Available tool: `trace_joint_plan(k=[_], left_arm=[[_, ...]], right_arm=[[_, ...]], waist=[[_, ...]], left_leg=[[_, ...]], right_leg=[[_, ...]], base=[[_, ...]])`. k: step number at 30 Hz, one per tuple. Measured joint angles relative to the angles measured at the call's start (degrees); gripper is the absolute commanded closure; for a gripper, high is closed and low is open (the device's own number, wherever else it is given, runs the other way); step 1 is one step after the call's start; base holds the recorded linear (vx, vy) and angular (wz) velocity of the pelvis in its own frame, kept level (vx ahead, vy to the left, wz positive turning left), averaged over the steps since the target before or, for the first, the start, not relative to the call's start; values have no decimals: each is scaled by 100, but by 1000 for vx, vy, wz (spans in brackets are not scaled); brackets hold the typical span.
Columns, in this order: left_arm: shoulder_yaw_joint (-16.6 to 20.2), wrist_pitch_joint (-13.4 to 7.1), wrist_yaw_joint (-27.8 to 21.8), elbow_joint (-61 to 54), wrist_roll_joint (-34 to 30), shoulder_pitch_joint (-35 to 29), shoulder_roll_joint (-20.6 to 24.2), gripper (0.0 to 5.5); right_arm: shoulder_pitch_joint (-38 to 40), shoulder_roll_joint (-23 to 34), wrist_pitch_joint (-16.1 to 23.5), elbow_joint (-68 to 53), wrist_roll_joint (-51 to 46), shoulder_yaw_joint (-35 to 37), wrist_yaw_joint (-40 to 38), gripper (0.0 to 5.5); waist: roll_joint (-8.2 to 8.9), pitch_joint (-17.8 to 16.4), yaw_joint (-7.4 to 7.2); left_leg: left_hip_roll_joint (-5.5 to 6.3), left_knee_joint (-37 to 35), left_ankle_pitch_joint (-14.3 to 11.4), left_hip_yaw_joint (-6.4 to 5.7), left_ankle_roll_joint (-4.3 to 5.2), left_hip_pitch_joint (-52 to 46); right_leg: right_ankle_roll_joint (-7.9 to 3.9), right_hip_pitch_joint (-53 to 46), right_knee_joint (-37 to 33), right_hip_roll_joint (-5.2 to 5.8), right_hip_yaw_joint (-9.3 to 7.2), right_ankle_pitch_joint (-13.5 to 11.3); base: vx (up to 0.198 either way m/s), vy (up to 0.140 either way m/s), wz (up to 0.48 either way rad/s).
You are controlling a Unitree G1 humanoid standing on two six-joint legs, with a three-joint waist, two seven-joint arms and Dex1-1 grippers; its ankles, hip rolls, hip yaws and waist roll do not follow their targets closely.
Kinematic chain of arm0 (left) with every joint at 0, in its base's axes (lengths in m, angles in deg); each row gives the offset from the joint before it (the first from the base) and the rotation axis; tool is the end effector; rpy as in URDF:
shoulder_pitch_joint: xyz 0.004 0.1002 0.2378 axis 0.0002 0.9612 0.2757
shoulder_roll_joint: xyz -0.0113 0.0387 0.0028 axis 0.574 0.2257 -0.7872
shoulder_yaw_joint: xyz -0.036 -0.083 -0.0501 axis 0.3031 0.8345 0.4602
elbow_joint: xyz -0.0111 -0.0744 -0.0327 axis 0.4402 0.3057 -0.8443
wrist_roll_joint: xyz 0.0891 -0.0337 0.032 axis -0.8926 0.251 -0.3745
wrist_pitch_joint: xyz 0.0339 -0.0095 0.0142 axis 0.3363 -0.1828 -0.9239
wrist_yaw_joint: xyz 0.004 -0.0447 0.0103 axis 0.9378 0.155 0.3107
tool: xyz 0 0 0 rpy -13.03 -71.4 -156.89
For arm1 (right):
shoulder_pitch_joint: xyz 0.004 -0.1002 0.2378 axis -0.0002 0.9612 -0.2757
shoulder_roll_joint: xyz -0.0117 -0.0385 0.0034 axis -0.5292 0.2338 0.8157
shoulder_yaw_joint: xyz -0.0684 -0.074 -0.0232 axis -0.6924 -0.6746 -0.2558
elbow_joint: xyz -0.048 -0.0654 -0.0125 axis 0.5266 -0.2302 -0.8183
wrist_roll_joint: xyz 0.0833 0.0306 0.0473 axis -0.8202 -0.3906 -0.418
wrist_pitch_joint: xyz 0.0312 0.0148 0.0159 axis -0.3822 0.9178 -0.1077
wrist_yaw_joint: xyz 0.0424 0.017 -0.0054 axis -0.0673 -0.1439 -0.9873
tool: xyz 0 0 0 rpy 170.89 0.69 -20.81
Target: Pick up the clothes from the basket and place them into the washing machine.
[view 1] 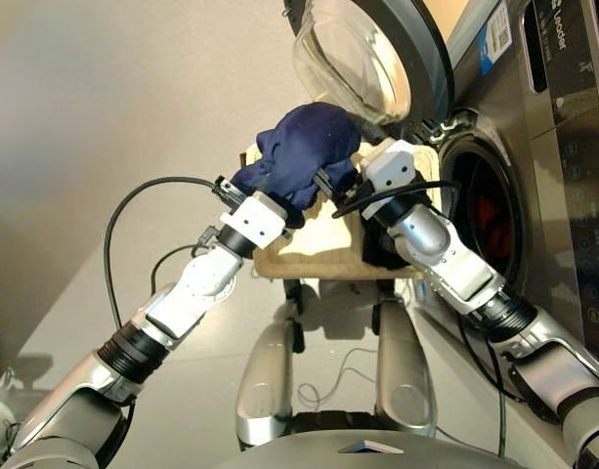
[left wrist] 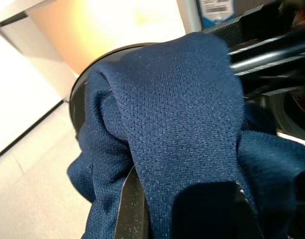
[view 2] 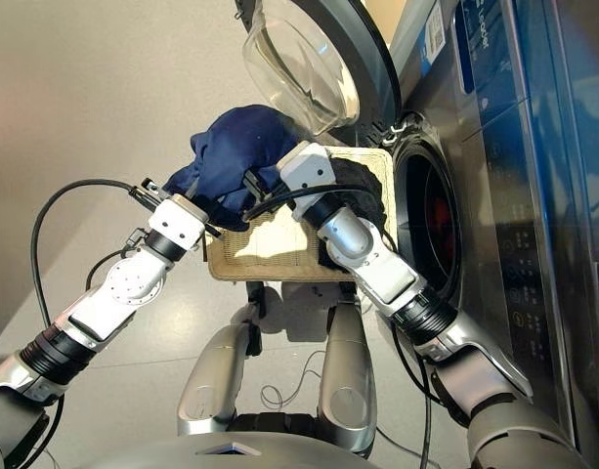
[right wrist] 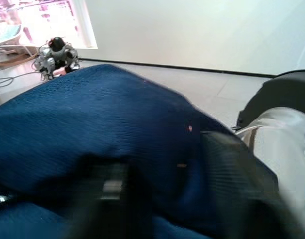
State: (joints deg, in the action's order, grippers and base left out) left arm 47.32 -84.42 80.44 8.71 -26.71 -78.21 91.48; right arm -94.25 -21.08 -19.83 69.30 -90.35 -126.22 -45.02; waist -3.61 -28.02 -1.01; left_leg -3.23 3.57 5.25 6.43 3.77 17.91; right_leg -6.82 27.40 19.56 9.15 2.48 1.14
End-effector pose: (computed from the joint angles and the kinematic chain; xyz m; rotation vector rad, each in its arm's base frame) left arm 0.2368 0.1448 0.1240 0.5704 -0.6054 -0.5351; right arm 0.2642 -0.1011 0.1550 -0.2943 -0.5471 0.6788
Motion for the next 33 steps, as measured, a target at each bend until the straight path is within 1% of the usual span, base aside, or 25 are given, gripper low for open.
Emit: trace_joint_plan(k=[8,19,20,21,23,26,30,33], left_arm=[[-38,0,5,0,-204,-113,0,550],[-42,0,14,1,-275,-128,1,550],[-42,0,17,1,-277,-129,-3,541],[-40,0,25,1,-277,-128,-13,386],[-34,-29,110,-2,-277,-121,-98,0],[-17,-89,237,-3,-271,-95,-325,0],[-10,-177,463,4,-294,-92,-519,0],[70,-195,656,14,-280,-59,-724,0]], right_arm=[[-1,8,1,35,97,2,-30,550],[7,-7,25,56,106,7,-93,550],[13,-32,65,111,108,8,-129,550],[21,-44,123,190,109,13,-161,550],[134,-182,142,299,110,126,-299,550],[445,-498,264,692,83,442,-540,550],[842,-864,481,1351,-95,710,-871,550],[1149,-947,634,1879,-147,973,-1187,550]], waist=[[1,0,5],[1,1,28],[1,1,29],[1,1,31],[0,1,55],[-7,7,113],[-12,10,106],[-40,27,118]], left_leg=[[0,0,0,-5,0,5],[1,4,2,-40,-1,45],[1,3,2,-40,-1,48],[1,3,2,-40,-1,49],[1,2,2,-40,-1,50],[4,2,2,-41,-1,53],[17,2,6,-51,-7,61],[21,2,6,-61,-8,63]], right_leg=[[0,0,-5,2,-6,0],[1,0,-44,12,-46,-5],[0,0,-49,12,-47,-6],[0,1,-53,13,-47,-8],[-1,1,-57,14,-49,-8],[-2,4,-57,19,-52,-8],[-11,3,-62,34,-58,-11],[-17,0,-61,39,-64,-7]], base=[[0,0,0],[0,0,0],[0,0,0],[0,0,0],[0,0,0],[0,0,0],[0,0,0],[0,0,0]])
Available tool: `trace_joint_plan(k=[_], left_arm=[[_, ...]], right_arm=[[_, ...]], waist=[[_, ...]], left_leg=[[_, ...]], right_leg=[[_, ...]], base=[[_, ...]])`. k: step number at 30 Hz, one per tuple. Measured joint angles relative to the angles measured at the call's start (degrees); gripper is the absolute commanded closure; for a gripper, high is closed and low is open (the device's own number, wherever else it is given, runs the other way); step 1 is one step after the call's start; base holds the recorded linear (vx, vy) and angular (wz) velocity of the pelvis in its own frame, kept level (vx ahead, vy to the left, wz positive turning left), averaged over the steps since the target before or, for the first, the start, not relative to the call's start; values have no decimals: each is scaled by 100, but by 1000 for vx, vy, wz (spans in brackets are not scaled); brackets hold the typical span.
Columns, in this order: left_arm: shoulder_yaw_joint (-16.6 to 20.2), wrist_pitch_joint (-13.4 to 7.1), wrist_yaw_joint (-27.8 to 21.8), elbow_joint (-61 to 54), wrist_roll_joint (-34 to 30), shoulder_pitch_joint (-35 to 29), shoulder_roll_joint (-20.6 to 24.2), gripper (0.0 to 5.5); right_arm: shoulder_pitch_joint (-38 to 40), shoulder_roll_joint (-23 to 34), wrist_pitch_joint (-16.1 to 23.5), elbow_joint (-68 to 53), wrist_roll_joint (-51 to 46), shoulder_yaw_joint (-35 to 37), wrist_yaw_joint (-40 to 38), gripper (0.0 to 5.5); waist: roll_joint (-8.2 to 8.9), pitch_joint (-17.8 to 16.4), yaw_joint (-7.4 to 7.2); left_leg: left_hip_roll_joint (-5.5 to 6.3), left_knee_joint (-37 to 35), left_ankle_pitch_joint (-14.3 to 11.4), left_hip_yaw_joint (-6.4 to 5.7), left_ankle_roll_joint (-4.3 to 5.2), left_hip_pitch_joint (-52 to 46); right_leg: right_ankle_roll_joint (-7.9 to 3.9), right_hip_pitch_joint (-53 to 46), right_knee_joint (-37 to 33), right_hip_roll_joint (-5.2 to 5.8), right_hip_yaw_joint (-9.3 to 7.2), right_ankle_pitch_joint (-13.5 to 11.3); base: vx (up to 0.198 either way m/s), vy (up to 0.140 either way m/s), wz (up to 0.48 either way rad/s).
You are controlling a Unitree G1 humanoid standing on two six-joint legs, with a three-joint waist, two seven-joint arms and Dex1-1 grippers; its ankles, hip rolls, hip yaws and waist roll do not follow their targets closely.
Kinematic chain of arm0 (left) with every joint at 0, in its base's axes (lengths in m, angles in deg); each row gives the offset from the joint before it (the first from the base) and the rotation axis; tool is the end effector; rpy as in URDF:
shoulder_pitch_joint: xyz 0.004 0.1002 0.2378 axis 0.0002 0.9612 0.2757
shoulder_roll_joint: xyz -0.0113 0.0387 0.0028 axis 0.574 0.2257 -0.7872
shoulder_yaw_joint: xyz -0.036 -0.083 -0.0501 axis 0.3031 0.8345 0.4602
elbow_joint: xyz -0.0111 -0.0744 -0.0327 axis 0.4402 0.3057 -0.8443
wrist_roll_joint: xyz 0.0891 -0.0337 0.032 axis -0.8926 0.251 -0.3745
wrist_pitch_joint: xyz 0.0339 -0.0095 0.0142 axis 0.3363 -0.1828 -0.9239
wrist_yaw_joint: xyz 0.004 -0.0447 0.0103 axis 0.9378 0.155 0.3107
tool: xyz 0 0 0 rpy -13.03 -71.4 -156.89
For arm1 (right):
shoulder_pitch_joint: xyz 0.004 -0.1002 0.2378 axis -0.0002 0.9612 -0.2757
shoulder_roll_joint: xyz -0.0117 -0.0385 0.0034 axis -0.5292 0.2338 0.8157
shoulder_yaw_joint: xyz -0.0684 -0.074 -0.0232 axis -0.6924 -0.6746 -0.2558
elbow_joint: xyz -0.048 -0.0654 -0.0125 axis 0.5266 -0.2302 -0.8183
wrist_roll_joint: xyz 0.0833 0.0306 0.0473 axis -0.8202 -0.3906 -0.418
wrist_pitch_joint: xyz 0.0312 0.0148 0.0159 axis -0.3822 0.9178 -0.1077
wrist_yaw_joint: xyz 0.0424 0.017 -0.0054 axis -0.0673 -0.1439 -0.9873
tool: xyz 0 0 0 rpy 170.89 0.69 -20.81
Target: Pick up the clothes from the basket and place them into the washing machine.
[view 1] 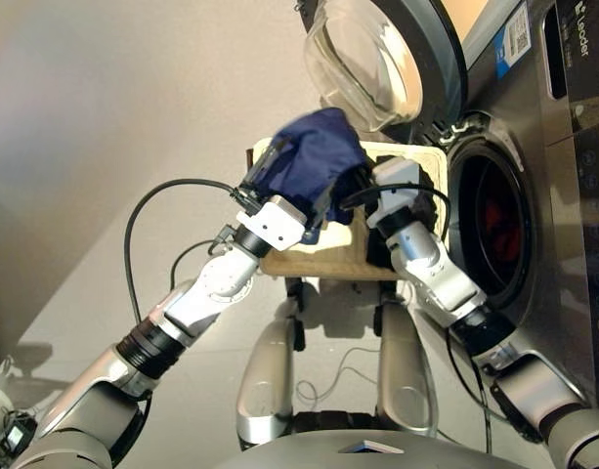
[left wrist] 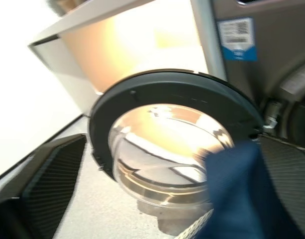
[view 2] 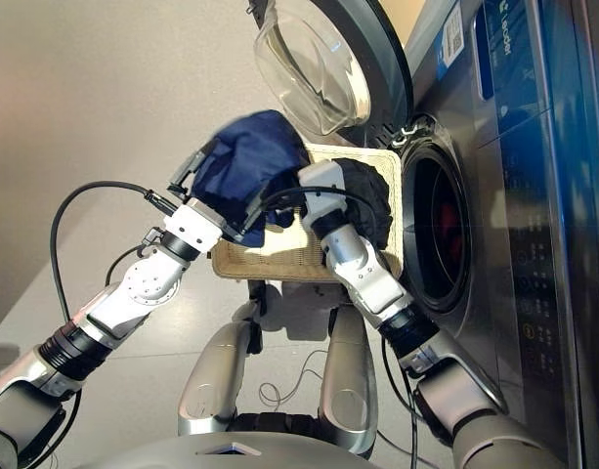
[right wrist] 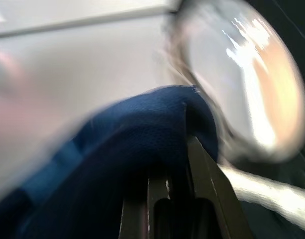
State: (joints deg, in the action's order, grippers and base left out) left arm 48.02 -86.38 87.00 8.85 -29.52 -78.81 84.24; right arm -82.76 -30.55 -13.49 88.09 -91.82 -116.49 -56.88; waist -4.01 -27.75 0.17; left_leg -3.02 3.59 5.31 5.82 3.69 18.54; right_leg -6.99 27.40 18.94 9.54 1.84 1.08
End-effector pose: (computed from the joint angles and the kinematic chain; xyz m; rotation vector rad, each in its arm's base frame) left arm 0.2359 0.1211 0.1259 0.4379 -0.7176 -0.4385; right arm 0.2678 -0.1300 0.0787 -0.0650 -0.2771 0.1939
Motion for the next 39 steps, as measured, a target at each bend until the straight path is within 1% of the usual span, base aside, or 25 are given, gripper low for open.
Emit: trace_joint_plan(k=[2,4,7,9,13,16,19,20,22,25,28,30,32,34,38,39], left_arm=[[40,-54,75,1,13,34,-119,0],[44,-67,112,0,18,31,-209,0],[45,-69,123,0,19,31,-216,0],[59,-69,138,0,20,39,-215,0],[59,-76,234,0,23,36,-218,0],[58,-91,316,0,73,24,-222,0],[56,-97,382,0,116,24,-309,0],[51,-98,430,0,158,24,-391,0],[14,-101,489,3,252,4,-542,0],[-118,-101,497,5,435,-43,-618,0],[-184,-107,547,14,630,-142,-646,0],[-335,-106,585,74,704,-275,-655,0],[-443,-106,600,93,707,-305,-664,0],[-520,-110,604,93,707,-342,-670,0],[-564,-109,616,99,713,-347,-665,0],[-567,-109,616,96,721,-350,-662,0]], right_arm=[[180,3,9,215,-8,113,-150,550],[323,2,123,414,-38,348,-274,550],[390,-70,219,682,-109,690,-455,550],[372,-121,276,827,-181,892,-572,550],[337,-289,513,1168,-263,1165,-881,550],[305,-351,638,1503,-254,1273,-1203,550],[269,-423,749,1905,-245,1485,-1519,550],[267,-461,807,1996,-273,1583,-1604,550],[177,-605,953,2247,-377,1867,-1734,550],[-60,-731,1122,2695,-810,2098,-1828,550],[-505,-807,1262,3173,-1303,2482,-1962,550],[-795,-782,1366,3485,-1569,2771,-2078,550],[-886,-795,1454,3516,-1586,2775,-2126,550],[-1017,-753,1583,3641,-1629,2840,-2186,550],[-1328,-668,1819,3735,-1703,2987,-2339,550],[-1401,-604,1820,3790,-1785,3058,-2358,550]], waist=[[-9,6,-12],[-23,13,-18],[-56,33,-22],[-72,43,-20],[-75,45,-16],[-74,45,-15],[-74,46,-16],[-74,49,-19],[-76,50,-19],[-76,50,-13],[-69,50,3],[-67,48,17],[-67,41,13],[-62,35,25],[-54,-9,118],[-56,-19,165]], left_leg=[[2,0,0,-7,0,6],[2,0,0,-11,-1,8],[2,0,3,-18,-4,11],[1,0,3,-19,-4,11],[2,0,3,-25,-5,17],[2,1,3,-34,-5,23],[2,10,3,-48,-5,41],[2,28,3,-61,-5,71],[1,65,3,-82,-5,151],[5,175,-6,-101,2,238],[6,414,-41,-122,11,502],[7,715,-125,-153,19,743],[9,970,-190,-239,36,928],[17,1233,-304,-317,47,1186],[25,1574,-343,-385,60,1675],[26,1624,-343,-394,60,1797]], right_leg=[[-1,0,-4,3,-7,1],[-1,0,-3,3,-10,1],[-1,-1,-2,3,-16,1],[-3,0,-1,3,-18,2],[-5,1,-2,4,-21,4],[-7,3,-1,5,-30,7],[-11,11,1,6,-41,10],[-31,30,10,7,-48,25],[-32,88,22,7,-68,25],[-20,146,102,9,-64,34],[-6,394,319,4,-44,70],[2,593,566,5,-22,157],[58,732,777,-1,-21,261],[84,947,1035,-13,-5,348],[97,1380,1318,-45,46,361],[98,1493,1379,-76,90,360]], base=[[0,0,0],[0,0,0],[0,0,0],[0,0,0],[0,0,0],[0,0,0],[0,0,0],[0,0,0],[0,0,0],[0,0,0],[0,0,0],[-26,-20,39],[-60,-29,164],[-56,-18,185],[-74,-10,93],[-86,-16,77]])
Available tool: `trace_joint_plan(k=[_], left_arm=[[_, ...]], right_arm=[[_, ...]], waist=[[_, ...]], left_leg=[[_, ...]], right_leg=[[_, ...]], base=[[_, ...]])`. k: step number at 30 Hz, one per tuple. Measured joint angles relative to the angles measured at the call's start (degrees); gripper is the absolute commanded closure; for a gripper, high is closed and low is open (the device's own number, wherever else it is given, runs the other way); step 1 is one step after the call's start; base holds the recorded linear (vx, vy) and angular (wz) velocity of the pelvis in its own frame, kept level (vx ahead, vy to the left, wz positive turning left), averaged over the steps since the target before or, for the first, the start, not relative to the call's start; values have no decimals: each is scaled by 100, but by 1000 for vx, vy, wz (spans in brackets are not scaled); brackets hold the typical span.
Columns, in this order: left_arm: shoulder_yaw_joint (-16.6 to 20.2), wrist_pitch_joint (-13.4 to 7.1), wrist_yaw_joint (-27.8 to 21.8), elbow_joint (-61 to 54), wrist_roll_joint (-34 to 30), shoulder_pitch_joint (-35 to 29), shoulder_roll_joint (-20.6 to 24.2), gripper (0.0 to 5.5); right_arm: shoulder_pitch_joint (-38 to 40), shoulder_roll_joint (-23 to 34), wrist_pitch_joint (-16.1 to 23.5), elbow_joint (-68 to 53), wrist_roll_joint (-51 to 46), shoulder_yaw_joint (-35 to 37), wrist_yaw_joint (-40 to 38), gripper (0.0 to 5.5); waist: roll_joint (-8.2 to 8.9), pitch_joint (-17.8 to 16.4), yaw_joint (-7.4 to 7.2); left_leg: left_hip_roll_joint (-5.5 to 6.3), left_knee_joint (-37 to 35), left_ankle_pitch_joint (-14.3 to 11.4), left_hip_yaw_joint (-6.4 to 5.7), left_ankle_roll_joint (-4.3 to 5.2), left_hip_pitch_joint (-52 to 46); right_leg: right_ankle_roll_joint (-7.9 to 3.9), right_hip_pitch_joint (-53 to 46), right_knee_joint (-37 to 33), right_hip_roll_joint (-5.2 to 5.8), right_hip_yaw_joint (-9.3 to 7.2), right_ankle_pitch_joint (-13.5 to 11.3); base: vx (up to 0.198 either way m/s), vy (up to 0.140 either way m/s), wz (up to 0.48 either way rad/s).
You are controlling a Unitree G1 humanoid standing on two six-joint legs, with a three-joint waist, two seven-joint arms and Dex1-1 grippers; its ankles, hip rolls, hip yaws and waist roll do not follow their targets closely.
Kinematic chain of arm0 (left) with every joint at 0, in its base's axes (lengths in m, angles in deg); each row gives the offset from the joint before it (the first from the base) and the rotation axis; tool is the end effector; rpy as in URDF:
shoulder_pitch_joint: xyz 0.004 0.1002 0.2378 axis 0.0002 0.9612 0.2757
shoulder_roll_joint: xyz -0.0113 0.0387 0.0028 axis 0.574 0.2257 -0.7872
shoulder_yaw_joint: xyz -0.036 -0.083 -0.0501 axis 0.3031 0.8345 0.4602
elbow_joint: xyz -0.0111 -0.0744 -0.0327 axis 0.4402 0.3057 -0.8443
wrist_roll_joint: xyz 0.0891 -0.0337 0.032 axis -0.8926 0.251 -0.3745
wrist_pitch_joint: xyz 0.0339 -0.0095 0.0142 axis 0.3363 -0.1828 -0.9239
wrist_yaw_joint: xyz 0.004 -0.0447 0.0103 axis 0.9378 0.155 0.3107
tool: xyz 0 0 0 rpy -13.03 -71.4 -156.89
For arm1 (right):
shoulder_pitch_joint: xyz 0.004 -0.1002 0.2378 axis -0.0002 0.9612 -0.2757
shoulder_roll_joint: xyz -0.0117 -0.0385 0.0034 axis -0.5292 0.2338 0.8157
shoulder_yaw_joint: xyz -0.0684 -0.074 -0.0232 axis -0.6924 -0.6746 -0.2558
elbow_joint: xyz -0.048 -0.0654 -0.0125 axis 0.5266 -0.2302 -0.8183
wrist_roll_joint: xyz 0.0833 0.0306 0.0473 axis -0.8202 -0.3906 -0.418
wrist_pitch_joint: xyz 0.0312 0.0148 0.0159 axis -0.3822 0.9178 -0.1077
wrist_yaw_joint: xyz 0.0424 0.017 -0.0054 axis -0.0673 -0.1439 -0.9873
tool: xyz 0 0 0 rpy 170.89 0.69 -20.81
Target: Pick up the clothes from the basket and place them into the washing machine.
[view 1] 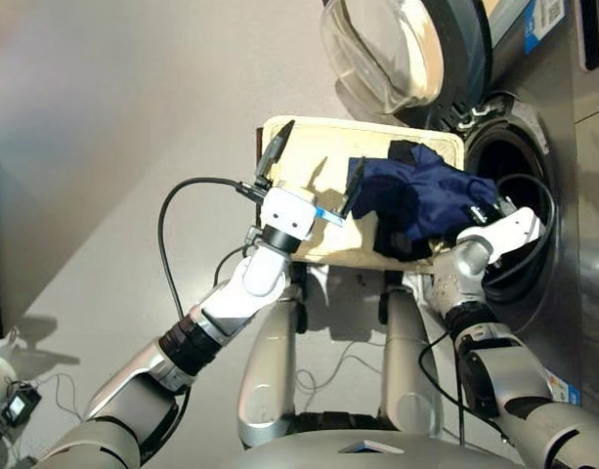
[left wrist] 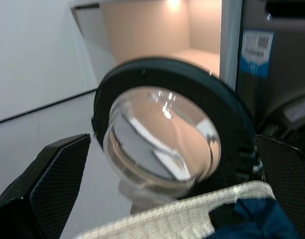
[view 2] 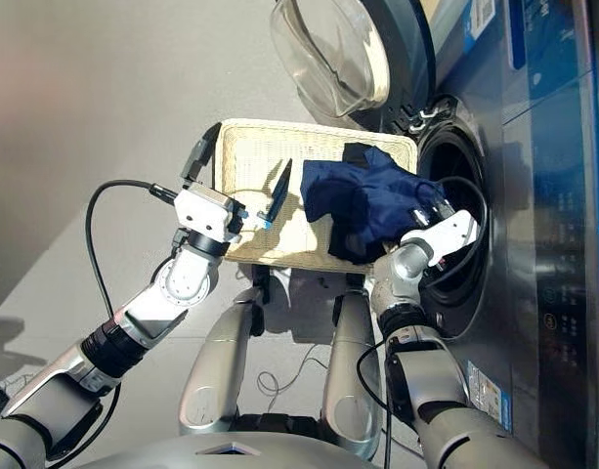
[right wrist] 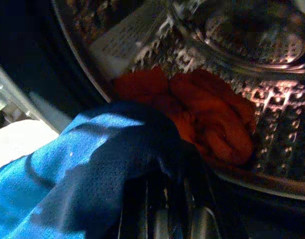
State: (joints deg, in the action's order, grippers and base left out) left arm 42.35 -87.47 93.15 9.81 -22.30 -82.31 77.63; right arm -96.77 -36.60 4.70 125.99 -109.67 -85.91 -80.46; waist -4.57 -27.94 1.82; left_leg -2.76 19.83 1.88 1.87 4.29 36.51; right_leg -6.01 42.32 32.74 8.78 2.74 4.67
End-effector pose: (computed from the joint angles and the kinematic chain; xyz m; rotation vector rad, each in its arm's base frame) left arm 0.2327 0.0847 0.1277 0.1741 -0.7149 -0.4386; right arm 0.3096 -0.2131 0.0751 0.4940 -0.2259 -0.9393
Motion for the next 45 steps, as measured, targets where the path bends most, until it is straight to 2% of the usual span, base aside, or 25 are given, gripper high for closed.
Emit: trace_joint_plan(k=[5,11,17,18,23,29,31,39,45], left_arm=[[6,3,2,-3,150,-29,79,0],[21,7,-13,-5,235,-85,134,0],[22,6,-10,-181,245,-242,173,0],[25,6,-8,-206,246,-239,220,0],[65,9,13,-246,247,-213,270,0],[284,9,70,-403,257,-206,289,0],[306,10,73,-412,307,-207,313,0],[414,8,91,-684,469,-97,657,0],[486,9,115,-782,493,-144,692,0]], right_arm=[[-359,246,39,146,-363,350,-158,550],[-604,1014,60,174,-735,938,-459,550],[-839,1465,152,392,-792,977,-681,550],[-898,1501,152,392,-804,979,-686,550],[-990,1762,151,383,-968,1012,-694,550],[-1034,2216,169,304,-987,1275,-905,550],[-1091,2309,302,302,-989,1299,-1049,550],[-1384,2597,314,786,-1659,1489,-1187,550],[-1414,2628,443,795,-1949,1642,-1107,550]], waist=[[6,-132,37],[-76,-230,65],[-86,-230,145],[-88,-231,142],[-159,-261,147],[-175,-264,138],[-177,-264,137],[-179,-264,149],[-179,-264,130]], left_leg=[[44,247,-13,-23,-6,442],[66,482,-20,13,-32,831],[73,656,-63,43,-33,1109],[73,698,-86,53,-10,1193],[89,903,-148,135,-54,1439],[86,1090,-210,159,-48,1692],[81,1147,-241,166,-54,1748],[102,1369,-413,294,-169,1872],[96,1551,-522,320,-230,1934]], right_leg=[[-19,421,229,-19,117,18],[-26,838,431,-18,202,47],[-20,1148,614,-19,263,74],[-19,1233,640,-21,275,71],[-52,1498,807,-22,392,91],[-63,1737,934,-33,444,103],[-70,1786,948,-37,455,107],[-148,1852,942,-18,590,101],[-198,1854,964,-20,638,130]], base=[[-71,-2,55],[-33,6,12],[0,0,0],[0,0,0],[0,0,0],[0,0,0],[28,4,-7],[7,0,-11],[0,0,0]])
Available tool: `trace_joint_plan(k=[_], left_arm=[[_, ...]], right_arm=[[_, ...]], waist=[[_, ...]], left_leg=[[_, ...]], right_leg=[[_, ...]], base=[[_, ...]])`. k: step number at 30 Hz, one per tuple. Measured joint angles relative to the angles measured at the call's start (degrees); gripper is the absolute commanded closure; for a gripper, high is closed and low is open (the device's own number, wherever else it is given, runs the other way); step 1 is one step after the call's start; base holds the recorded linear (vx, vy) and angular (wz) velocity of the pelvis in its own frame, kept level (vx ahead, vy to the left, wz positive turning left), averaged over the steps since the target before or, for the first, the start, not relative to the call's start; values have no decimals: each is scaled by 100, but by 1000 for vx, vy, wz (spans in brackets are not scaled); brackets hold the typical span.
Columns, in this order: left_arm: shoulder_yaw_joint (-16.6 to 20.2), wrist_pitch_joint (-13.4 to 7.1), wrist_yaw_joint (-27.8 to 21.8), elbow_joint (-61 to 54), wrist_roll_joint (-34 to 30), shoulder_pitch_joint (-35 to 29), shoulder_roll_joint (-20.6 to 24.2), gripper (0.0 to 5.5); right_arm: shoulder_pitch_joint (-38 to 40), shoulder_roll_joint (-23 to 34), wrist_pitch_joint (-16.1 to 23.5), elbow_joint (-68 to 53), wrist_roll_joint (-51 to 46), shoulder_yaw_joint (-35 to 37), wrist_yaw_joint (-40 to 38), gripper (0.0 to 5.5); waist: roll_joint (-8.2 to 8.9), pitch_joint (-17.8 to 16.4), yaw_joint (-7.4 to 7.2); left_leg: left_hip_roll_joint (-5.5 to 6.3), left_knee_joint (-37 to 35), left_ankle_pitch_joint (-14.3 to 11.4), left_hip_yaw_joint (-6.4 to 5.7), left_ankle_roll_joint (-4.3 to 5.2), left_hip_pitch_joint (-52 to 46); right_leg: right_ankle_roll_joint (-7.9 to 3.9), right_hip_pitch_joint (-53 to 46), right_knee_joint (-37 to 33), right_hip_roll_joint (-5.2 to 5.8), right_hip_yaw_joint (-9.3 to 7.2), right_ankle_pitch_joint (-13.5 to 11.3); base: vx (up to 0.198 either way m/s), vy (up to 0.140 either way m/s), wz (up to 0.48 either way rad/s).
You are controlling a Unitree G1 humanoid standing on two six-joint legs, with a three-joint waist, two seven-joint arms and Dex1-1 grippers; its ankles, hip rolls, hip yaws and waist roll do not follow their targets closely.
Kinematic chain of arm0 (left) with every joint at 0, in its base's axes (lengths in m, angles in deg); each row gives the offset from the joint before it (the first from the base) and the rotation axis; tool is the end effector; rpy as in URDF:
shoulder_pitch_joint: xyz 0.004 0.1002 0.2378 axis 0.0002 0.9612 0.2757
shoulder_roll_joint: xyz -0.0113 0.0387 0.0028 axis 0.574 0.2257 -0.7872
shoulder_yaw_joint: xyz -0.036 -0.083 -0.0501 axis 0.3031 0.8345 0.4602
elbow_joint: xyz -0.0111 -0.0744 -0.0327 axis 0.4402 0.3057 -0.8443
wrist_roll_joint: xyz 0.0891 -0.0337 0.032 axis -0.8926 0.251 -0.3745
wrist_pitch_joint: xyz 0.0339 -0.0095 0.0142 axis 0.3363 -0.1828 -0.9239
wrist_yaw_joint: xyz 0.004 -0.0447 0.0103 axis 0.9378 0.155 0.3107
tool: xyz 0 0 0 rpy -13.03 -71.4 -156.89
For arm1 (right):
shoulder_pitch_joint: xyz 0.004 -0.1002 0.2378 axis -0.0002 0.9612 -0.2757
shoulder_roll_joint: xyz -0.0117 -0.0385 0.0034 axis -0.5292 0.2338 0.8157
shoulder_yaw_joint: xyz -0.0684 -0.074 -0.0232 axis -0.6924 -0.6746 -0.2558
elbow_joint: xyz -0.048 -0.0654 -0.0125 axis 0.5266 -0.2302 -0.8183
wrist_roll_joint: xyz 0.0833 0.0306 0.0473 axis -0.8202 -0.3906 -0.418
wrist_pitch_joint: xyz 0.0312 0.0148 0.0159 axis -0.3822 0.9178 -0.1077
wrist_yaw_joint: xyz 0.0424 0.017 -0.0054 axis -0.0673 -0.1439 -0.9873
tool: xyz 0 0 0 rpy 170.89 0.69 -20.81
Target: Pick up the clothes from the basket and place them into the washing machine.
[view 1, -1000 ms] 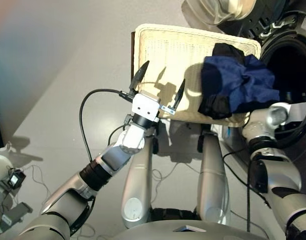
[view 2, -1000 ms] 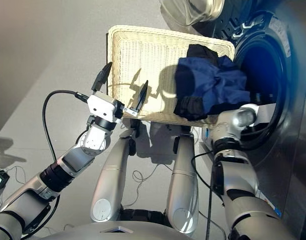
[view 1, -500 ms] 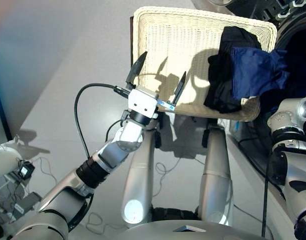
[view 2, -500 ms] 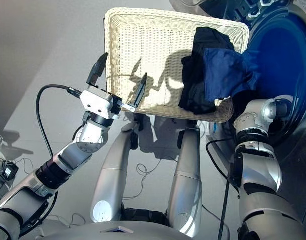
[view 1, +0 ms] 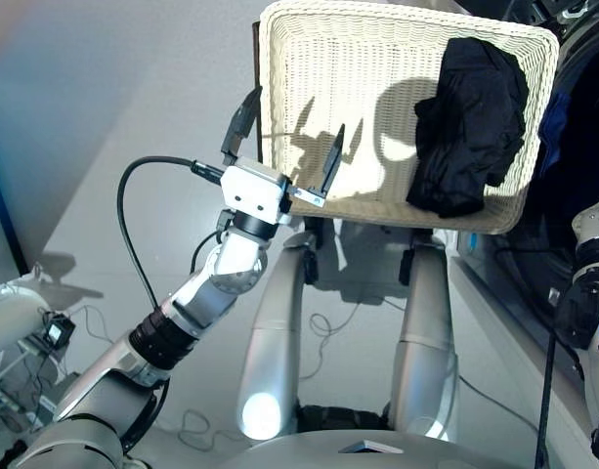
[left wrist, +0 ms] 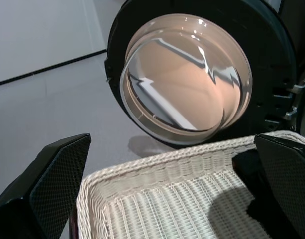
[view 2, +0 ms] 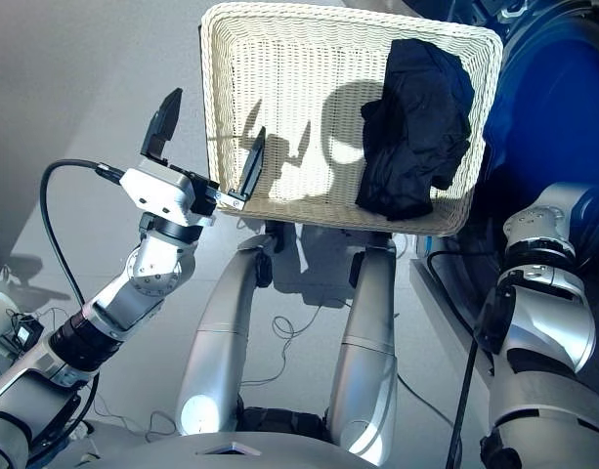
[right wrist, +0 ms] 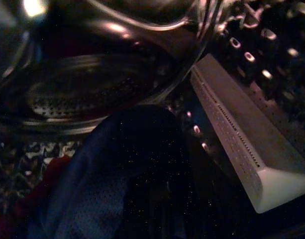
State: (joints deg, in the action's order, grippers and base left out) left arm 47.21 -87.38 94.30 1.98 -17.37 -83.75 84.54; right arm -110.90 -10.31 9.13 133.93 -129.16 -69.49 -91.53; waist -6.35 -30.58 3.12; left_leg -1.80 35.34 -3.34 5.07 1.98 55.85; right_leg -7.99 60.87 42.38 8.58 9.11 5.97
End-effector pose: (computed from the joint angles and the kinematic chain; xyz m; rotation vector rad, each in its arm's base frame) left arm 0.2318 0.1084 0.1614 0.1445 -0.8295 -0.3851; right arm 0.2854 -0.3609 0.1967 0.9746 -0.6385 -1.5451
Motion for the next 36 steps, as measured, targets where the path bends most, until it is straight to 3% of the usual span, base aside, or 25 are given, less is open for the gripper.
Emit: trace_joint_plan(k=[1,2,3,7,12,16,21,25,29,36], left_arm=[[0,0,0,-1,4,3,0,0],[-1,0,1,-1,43,9,-2,0],[0,0,2,-1,62,14,-2,0],[30,1,-1,-4,113,12,-38,0],[69,1,-16,22,112,56,-275,0],[123,0,-64,44,112,136,-428,0],[235,6,-80,54,111,358,-477,0],[395,9,-123,57,98,501,-549,0],[458,9,-141,54,77,581,-571,0],[504,14,-180,41,13,707,-566,0]], right_arm=[[-3,0,4,-7,-49,2,4,544],[-8,-1,11,-16,-87,0,23,334],[-8,-4,47,-22,-102,-11,66,0],[23,-216,112,-378,-303,-134,528,0],[252,-898,59,-721,-414,-604,1375,0],[853,-1552,-164,-1021,-348,-1204,1899,0],[1736,-2136,-424,-1929,209,-2007,2240,0],[2417,-2165,-647,-2869,1157,-2760,2357,0],[2819,-1922,-1066,-3592,2049,-3341,2648,0],[2785,-1614,-1546,-4022,2873,-3683,2873,0]], waist=[[0,0,1],[0,0,2],[0,0,2],[0,0,-40],[2,-1,-142],[4,-1,-170],[9,-3,-326],[40,-4,-453],[70,-5,-467],[300,-8,-524]], left_leg=[[0,0,-9,7,-5,-1],[1,16,-16,14,-9,0],[1,29,-30,14,-15,-1],[-18,54,-47,12,-5,-3],[-48,51,-59,12,-8,-72],[-103,30,-65,26,19,-112],[-124,5,-64,46,29,-132],[-139,6,-68,47,35,-136],[-171,9,-73,46,44,-135],[-211,-15,-81,-4,91,-152]], right_leg=[[-6,0,-2,0,8,5],[-10,0,7,0,14,8],[-14,0,23,0,17,18],[-1,-3,73,-17,21,32],[15,-64,68,-50,21,24],[51,-84,67,-110,20,20],[64,-81,65,-131,21,27],[61,-80,67,-147,20,29],[45,-73,66,-179,19,42],[104,-77,79,-224,-37,55]], base=[[0,0,0],[0,0,0],[0,0,0],[0,0,0],[0,0,0],[0,0,0],[0,0,0],[0,0,0],[0,0,0],[0,0,0]])
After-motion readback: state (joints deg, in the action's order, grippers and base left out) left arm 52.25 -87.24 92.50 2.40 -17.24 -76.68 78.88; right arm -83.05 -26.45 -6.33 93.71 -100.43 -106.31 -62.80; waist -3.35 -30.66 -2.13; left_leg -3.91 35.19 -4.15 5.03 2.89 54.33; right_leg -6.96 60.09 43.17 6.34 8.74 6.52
